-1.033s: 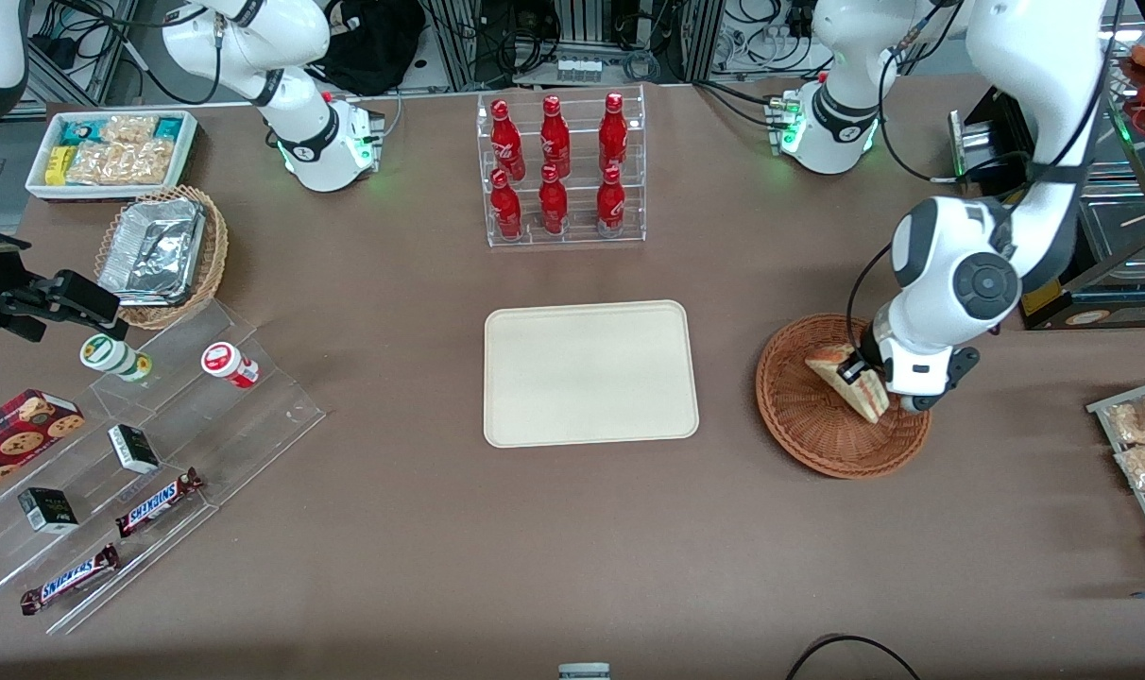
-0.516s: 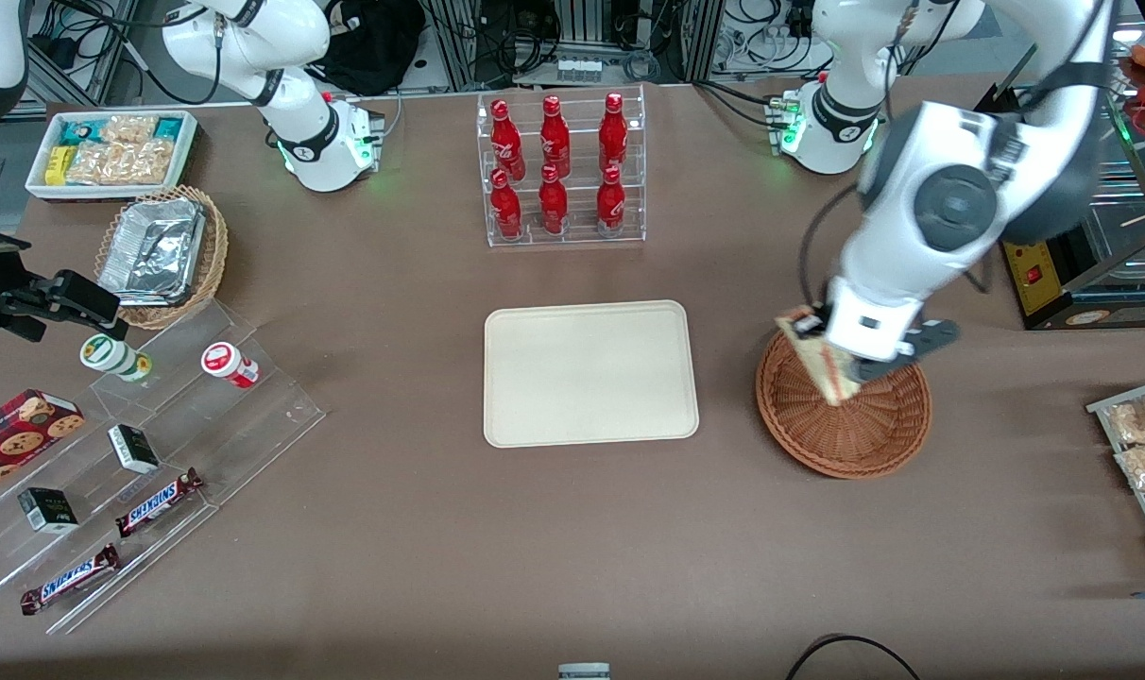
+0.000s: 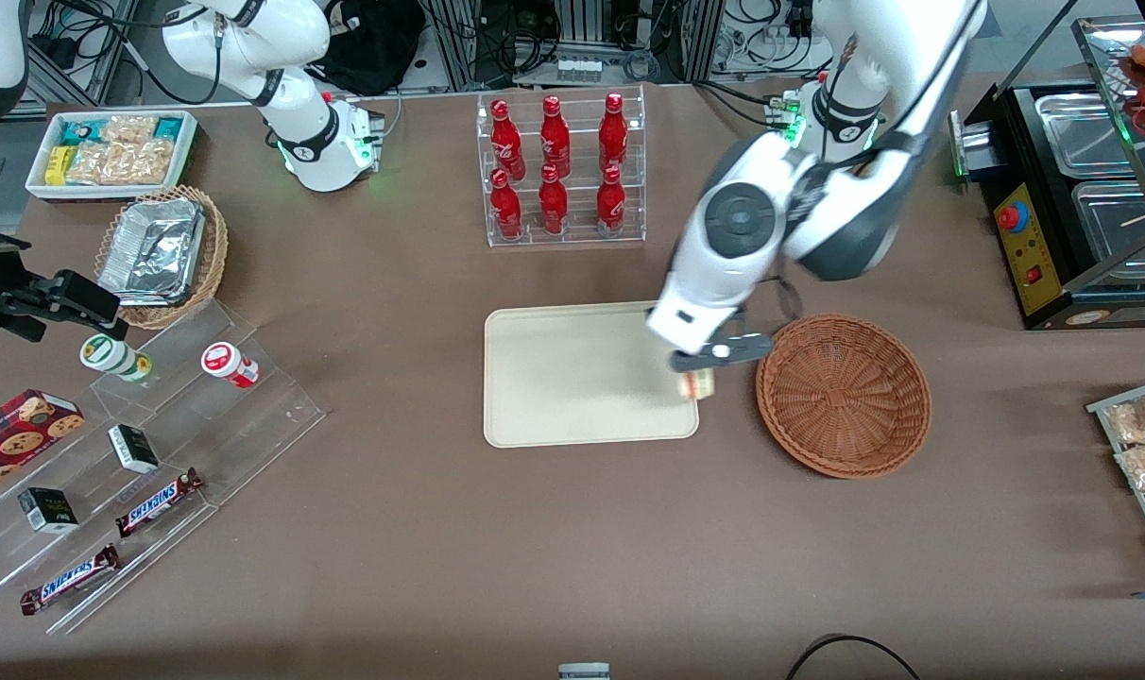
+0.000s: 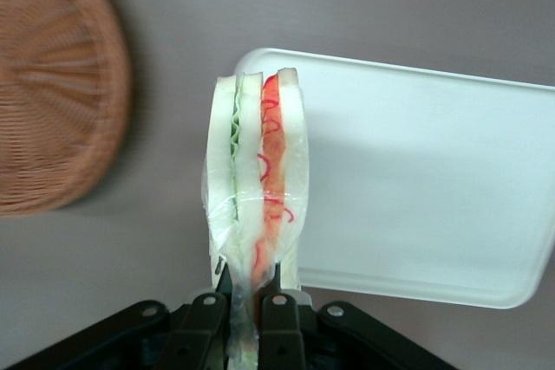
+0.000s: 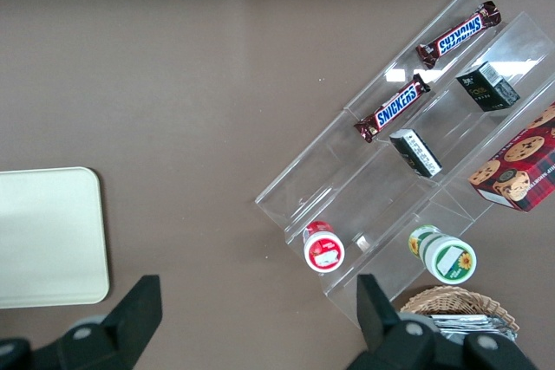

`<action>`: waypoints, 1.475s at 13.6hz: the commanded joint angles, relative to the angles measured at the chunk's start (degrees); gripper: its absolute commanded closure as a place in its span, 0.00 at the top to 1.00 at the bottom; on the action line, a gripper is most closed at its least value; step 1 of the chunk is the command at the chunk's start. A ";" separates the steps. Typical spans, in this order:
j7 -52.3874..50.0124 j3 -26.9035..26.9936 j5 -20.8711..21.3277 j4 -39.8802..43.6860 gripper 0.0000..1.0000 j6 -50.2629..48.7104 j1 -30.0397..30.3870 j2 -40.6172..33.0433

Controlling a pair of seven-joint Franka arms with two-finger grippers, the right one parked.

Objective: Place sandwich from basket to tray
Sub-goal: 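Lift the sandwich and carry it over the cream tray, then lower the sandwich onto the tray's center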

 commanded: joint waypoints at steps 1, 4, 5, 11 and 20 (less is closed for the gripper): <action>-2.16 0.57 1.32 2.72 0.10 2.73 -4.37 4.04; -2.16 0.65 1.85 2.81 0.10 6.15 -7.20 6.86; -2.16 0.65 3.42 2.73 0.10 8.43 -7.81 7.83; -2.25 0.65 5.02 3.86 0.11 13.11 -10.27 12.92; -3.92 0.74 7.04 4.75 0.70 13.02 -11.16 17.50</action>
